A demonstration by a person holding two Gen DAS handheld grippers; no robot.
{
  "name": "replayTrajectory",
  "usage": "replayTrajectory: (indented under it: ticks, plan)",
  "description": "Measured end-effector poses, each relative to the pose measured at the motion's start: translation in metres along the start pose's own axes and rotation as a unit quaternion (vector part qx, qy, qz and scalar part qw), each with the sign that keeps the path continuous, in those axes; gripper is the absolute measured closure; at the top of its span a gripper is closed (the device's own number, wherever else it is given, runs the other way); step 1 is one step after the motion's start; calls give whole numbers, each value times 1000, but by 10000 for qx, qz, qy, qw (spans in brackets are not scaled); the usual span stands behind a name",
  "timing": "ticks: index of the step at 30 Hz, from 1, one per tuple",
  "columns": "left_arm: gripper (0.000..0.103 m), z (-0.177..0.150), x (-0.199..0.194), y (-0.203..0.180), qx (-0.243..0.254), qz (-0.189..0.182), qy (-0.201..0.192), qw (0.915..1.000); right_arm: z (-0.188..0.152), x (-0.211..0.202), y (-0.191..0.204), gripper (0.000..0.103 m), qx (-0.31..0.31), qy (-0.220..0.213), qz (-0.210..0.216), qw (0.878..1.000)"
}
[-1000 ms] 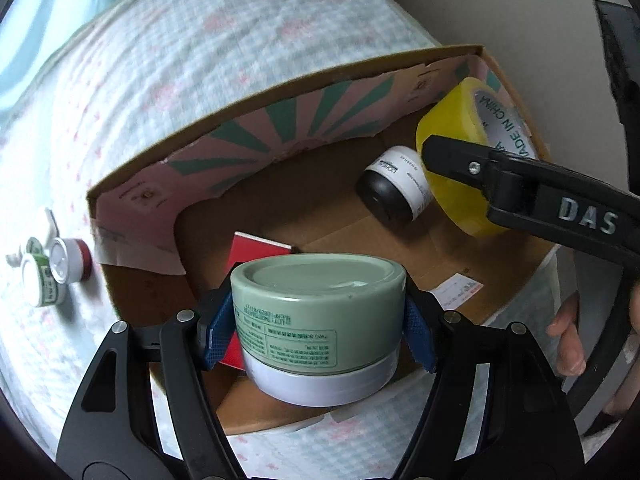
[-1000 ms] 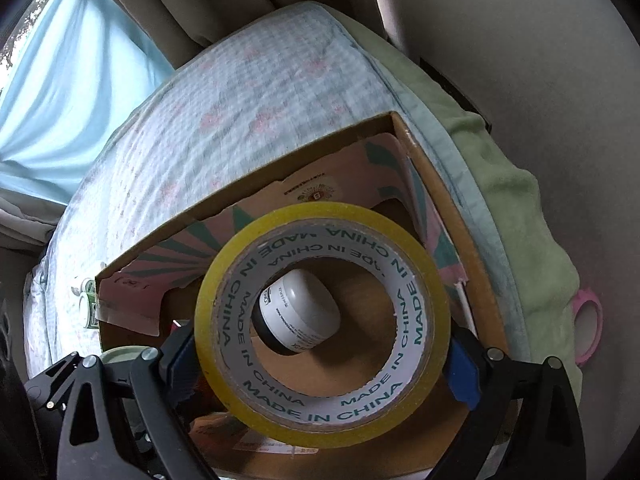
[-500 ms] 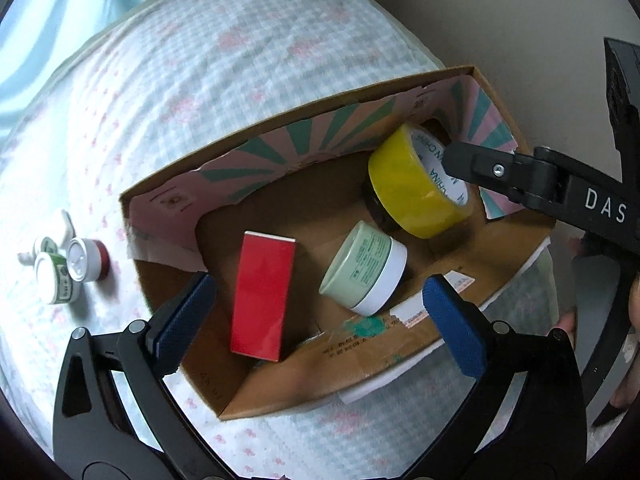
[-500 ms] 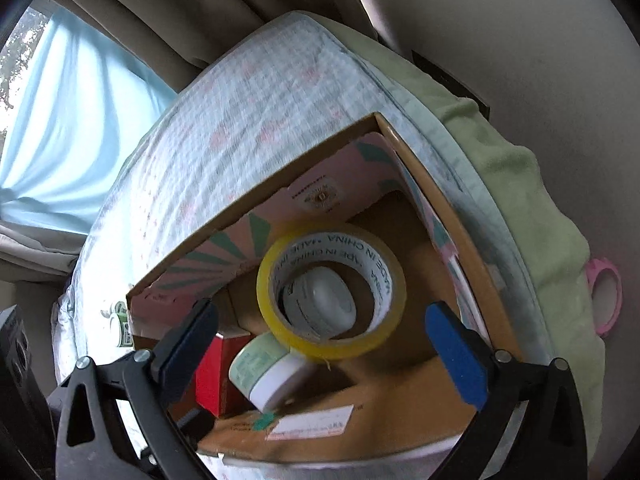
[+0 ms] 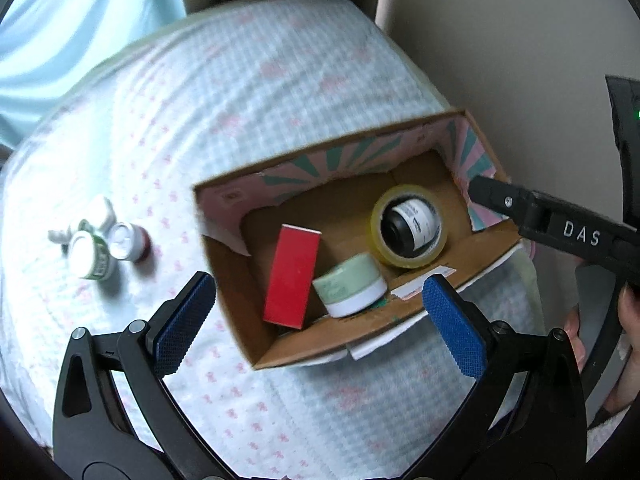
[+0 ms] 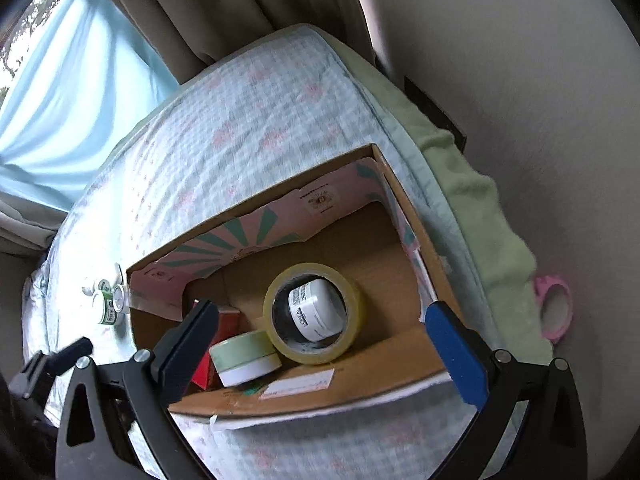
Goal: Organize rigid objects
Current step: 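Move both tools back toward the pill bottle, tub and tin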
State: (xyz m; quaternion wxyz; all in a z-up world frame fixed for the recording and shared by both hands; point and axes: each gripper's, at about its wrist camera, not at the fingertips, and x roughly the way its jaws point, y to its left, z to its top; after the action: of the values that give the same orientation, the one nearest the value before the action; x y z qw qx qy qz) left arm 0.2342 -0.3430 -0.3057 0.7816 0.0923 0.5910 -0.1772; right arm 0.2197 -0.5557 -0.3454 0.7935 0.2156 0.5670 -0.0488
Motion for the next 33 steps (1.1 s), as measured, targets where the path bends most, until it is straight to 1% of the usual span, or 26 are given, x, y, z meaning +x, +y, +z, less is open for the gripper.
replayTrajectory:
  ticks: [3,7,9,11,13,18,20,23,26,30,33]
  plan:
    - [0,-4,-24,8,-62,47,-159,9998,-3,-16,10,0,-77,-108,1,9999]
    - [0,-15,-57,21,-92,141,-346,9993,-10,-41,27,0,-403,-149,-186,9989]
    - [0,-20,-70,27,-147,144,-421,9989,-17,-55,34,0,-437,-237,-191,9986]
    - [0,-28,-83,36,-230,139,-479,9985,-22,-66,38,0,-424,-296,-115,9986]
    - [0,-39,-99,48,-340,143,-528,9979,-30,-79,46,0,-435,-357,-145,9983]
    - [0,-70,-132,81,-523,70,-660,9964,-50,-112,76,0,-725,-599,-217,9953]
    - [0,-82,-142,98,-595,37,-717,9956,-57,-123,90,0,-844,-711,-245,9936]
    - [0,-103,-162,135,-669,55,-915,9935,-70,-139,119,0,-1041,-908,-311,9899]
    - [0,-118,-180,170,-728,70,-1097,9913,-84,-149,150,0,-1054,-1020,-196,9890]
    - [0,-133,-204,232,-785,70,-1238,9892,-99,-149,193,0,-1029,-1059,-170,9889]
    - [0,-138,-216,271,-781,104,-1320,9881,-112,-146,229,0,-1028,-1072,-194,9887]
